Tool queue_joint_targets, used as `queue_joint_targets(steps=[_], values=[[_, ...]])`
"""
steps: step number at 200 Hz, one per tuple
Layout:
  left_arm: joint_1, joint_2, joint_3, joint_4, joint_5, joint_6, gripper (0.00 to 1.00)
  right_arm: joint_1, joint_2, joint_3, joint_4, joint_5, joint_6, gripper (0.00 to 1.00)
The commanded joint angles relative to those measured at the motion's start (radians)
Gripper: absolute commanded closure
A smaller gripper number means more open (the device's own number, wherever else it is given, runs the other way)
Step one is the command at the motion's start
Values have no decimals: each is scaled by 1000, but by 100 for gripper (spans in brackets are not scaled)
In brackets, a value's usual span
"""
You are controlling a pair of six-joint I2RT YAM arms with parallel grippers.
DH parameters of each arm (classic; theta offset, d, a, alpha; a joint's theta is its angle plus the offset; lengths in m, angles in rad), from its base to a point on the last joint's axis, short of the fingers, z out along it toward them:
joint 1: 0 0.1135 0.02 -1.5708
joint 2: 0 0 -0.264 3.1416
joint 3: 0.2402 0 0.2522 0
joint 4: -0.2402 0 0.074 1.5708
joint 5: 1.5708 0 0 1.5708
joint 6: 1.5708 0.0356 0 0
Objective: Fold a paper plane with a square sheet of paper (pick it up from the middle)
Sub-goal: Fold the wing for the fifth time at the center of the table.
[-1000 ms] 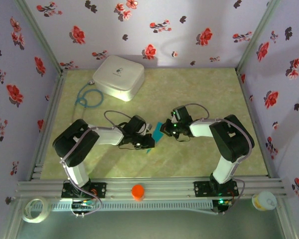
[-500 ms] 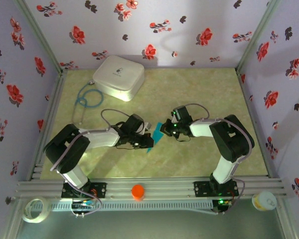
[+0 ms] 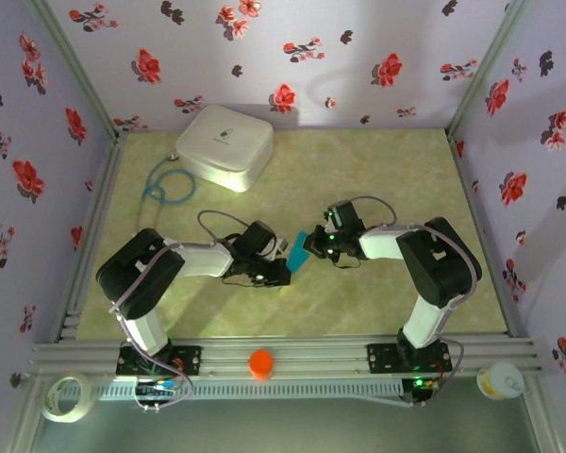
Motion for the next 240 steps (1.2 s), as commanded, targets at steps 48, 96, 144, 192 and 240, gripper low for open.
queue_joint_targets(steps=[48,96,144,192,240], values=[[-2,-106,-95,-105,-33,27,94,-20,32,-27,-114,71,-25,100],[3,-205,-96,-113,-67,20,86,-20,27,-26,-114,67,-25,100],[9,-177,-26,-168,-109,77,68,-20,13,-27,-115,68,-23,100],[1,-89,37,-220,-87,138,62,-20,13,-28,-115,69,-22,100],[-16,-44,68,-280,-86,180,69,-20,10,-29,-115,68,-22,100]])
